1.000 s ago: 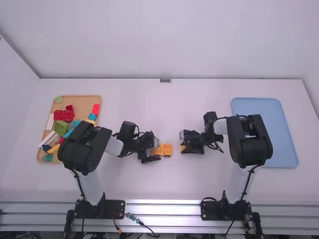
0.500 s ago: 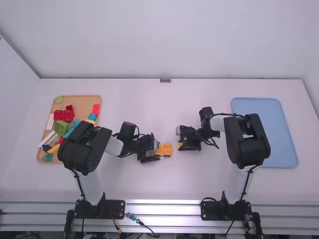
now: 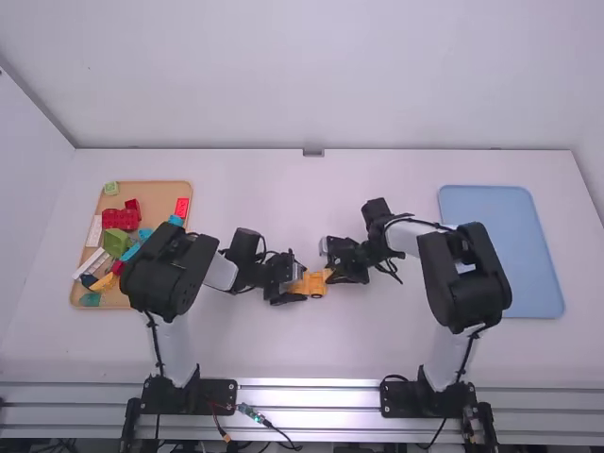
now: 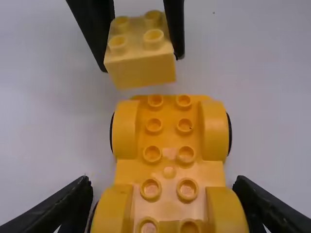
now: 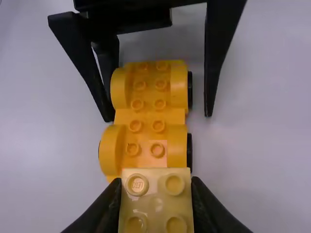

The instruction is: Assemble lego blocks to make yellow taxi

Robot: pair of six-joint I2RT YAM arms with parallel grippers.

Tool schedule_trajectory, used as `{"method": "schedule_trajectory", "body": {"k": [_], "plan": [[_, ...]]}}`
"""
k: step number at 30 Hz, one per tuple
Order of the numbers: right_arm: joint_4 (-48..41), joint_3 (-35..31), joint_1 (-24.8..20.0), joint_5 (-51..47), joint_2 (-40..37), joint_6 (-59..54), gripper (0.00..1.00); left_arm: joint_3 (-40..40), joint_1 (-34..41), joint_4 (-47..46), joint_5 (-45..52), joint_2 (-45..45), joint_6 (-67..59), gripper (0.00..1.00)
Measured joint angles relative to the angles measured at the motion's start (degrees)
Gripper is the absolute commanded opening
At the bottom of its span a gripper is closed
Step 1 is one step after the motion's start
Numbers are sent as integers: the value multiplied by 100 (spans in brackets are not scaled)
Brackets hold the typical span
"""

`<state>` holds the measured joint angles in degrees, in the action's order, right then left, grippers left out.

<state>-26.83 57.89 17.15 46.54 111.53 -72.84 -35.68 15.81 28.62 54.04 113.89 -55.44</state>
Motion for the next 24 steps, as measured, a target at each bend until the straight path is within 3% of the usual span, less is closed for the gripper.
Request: {"method": "schedule_trajectory", "body": {"k": [7,17,24], "plan": [[225,0,251,-179,0,457,0,-258,-2,-271,7,79,-15,65],[531,0,348,-192,0,890,0,-267,0,-282,-44,76,-11,64],[964,0,645,-330,-7,1211,0,-286,-2,-243,-118,76,9,59]]}}
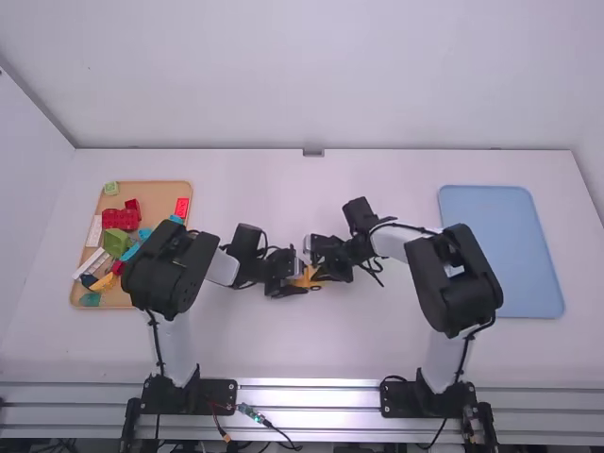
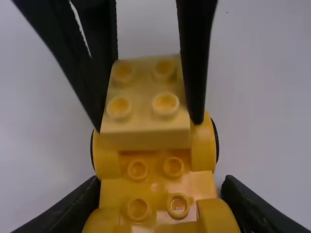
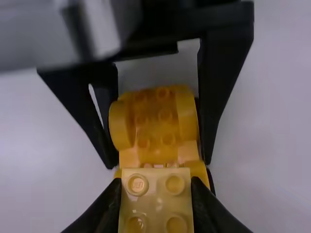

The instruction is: Assemble lego blocks to make yellow taxi

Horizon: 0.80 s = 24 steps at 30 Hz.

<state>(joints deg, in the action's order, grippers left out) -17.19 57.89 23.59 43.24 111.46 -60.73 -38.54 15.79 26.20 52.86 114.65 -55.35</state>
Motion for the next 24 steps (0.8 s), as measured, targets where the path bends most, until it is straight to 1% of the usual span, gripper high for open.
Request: {"method": "schedule_trajectory", "body": {"k": [3,4,11,13,17,21,24], "plan": [[59,0,127,-116,-4,59,0,-35,2,-26,-22,0,-4,54],[57,0,162,-131,-4,59,0,-44,0,-46,-17,0,-7,46],[345,-42,162,-175,-4,153,0,-334,0,-702,-42,0,-291,44],[610,-151,162,-155,-4,190,0,-380,-4,-721,-83,0,-326,43],[789,-262,164,-120,-7,229,0,-382,-4,-726,-76,0,-374,42],[758,-264,164,-120,-7,223,0,-382,-4,-728,-72,2,-391,40],[671,-264,162,-127,-28,205,0,-380,-4,-739,-57,0,-413,37]]}}
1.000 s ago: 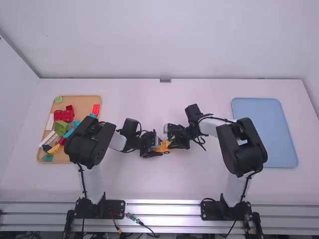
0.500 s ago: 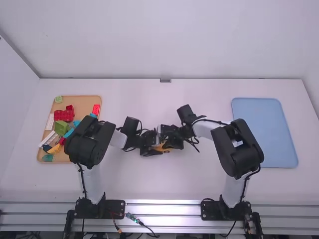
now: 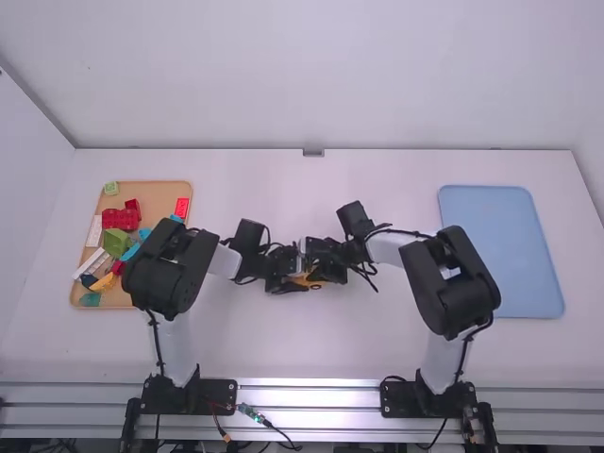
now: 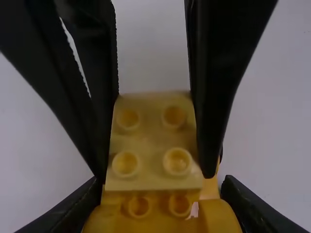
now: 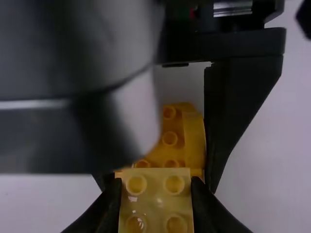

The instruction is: Assemble lego blocks to make yellow taxi

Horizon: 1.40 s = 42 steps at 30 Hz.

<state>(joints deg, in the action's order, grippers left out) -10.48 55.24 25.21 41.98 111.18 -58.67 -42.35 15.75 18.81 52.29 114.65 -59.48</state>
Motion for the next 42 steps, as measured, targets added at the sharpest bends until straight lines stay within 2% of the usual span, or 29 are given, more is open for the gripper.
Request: {"method": "schedule_trajectory", "body": {"k": [5,18,20,22,25,28,32,39,41,42], "plan": [[-11,-2,-46,11,-2,35,0,2,7,4,-2,0,2,32],[-96,-2,-144,111,-2,68,0,2,7,4,-2,2,2,33],[-105,-2,-149,114,-9,66,8,2,7,7,-2,2,2,33],[-107,-4,-155,114,-11,66,8,2,4,7,-4,0,4,33],[-111,-2,-155,116,-11,70,15,2,4,4,-2,0,4,33],[-118,-2,-155,114,-15,68,14,2,4,7,-4,0,2,33],[-120,-2,-155,107,-15,68,22,2,7,7,-2,2,4,33],[-127,-2,-155,92,-24,68,27,2,7,11,-20,0,26,34],[-131,-2,-160,87,-26,70,40,4,7,11,-20,0,33,34],[-131,-2,-160,90,-26,74,40,2,7,11,-22,0,33,33]]}}
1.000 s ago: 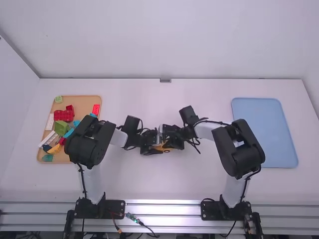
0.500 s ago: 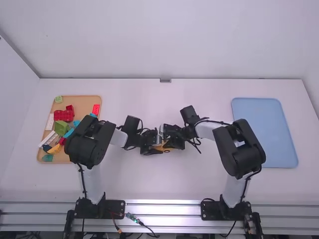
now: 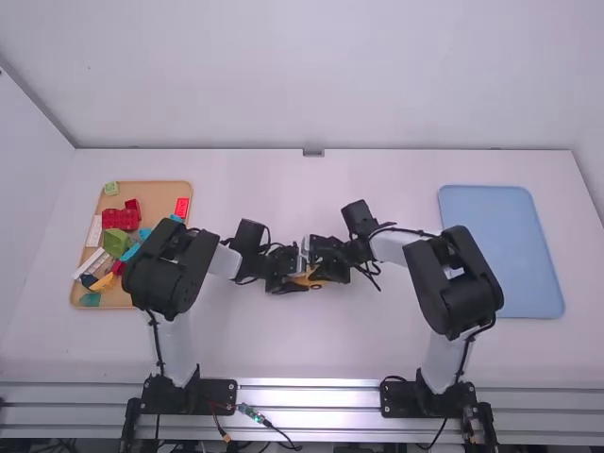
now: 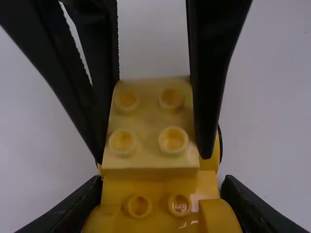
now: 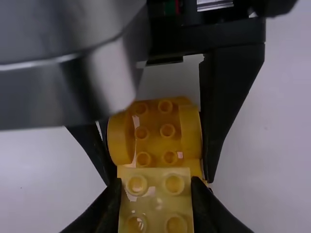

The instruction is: Assemble lego blocks to make yellow taxi

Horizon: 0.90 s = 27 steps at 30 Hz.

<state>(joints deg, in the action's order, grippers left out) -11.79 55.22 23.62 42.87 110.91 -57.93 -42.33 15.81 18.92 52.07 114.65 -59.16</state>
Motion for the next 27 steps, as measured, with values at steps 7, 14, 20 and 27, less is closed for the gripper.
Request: {"method": "schedule_trajectory", "body": {"k": [7,14,20,27], "plan": [[-4,0,-2,2,-4,-4,50,0,0,0,-2,0,0,33],[-153,-22,-52,-223,-15,52,82,0,-2,2,-2,0,17,33],[-358,-76,-63,-341,-411,66,99,0,0,0,-2,0,15,33],[-356,-76,-308,-46,-964,72,98,0,-2,-2,-4,2,17,32]]}}
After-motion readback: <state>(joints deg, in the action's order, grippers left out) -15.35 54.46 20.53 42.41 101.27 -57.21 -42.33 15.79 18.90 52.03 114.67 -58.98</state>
